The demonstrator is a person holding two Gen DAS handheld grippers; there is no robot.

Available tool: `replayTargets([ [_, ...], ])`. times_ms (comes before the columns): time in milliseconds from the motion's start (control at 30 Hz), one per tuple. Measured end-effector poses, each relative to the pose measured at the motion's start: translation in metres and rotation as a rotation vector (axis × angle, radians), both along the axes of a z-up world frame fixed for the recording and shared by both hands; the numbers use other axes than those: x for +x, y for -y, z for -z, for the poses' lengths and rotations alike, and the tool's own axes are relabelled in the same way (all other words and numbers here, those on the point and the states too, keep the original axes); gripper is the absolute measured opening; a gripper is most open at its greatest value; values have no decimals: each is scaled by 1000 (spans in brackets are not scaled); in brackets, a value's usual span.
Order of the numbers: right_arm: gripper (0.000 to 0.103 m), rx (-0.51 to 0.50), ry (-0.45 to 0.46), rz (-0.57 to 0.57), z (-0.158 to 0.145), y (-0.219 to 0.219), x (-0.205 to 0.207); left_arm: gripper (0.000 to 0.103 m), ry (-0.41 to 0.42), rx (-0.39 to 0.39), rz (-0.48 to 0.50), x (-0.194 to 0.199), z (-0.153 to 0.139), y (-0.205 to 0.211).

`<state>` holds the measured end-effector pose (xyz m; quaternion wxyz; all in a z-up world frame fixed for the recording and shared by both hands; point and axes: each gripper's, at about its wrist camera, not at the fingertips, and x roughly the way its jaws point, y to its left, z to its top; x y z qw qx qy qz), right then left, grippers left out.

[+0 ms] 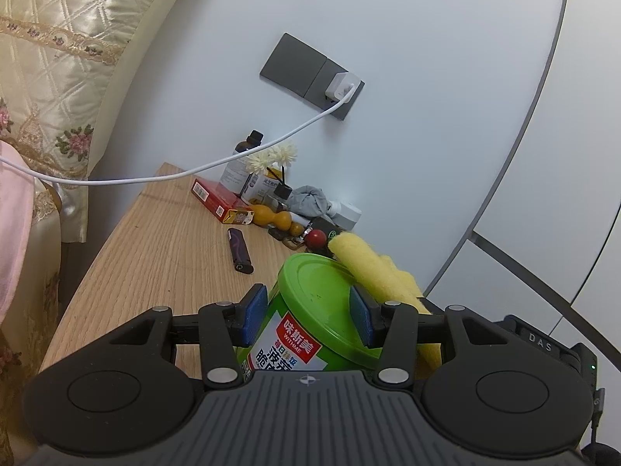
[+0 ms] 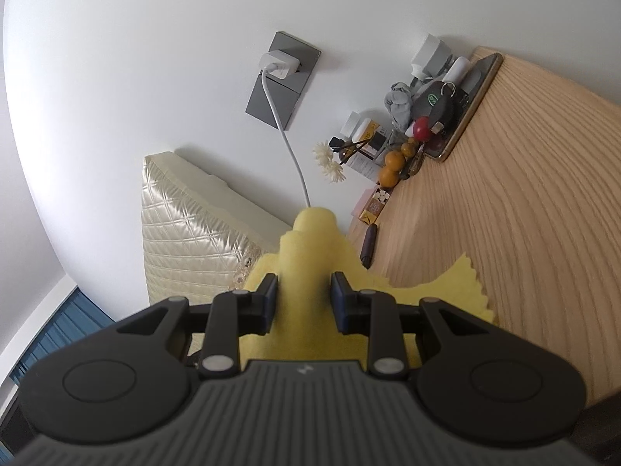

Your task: Clean container

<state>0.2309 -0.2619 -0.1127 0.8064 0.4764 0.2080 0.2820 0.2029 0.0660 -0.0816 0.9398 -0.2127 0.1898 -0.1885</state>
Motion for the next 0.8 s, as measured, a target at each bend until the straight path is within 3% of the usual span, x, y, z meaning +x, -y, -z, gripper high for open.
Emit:
replayTargets([
  [367,32,3,-6,-27,5,-16,44,52,7,-4,2,0,1,0],
  [633,32,-19,6,-42,1,-7,29,53,6,-8,-4,0,2,1],
  [800,32,25,-13,-31,4,2,5,53,3,-10,-4,1,2,1],
])
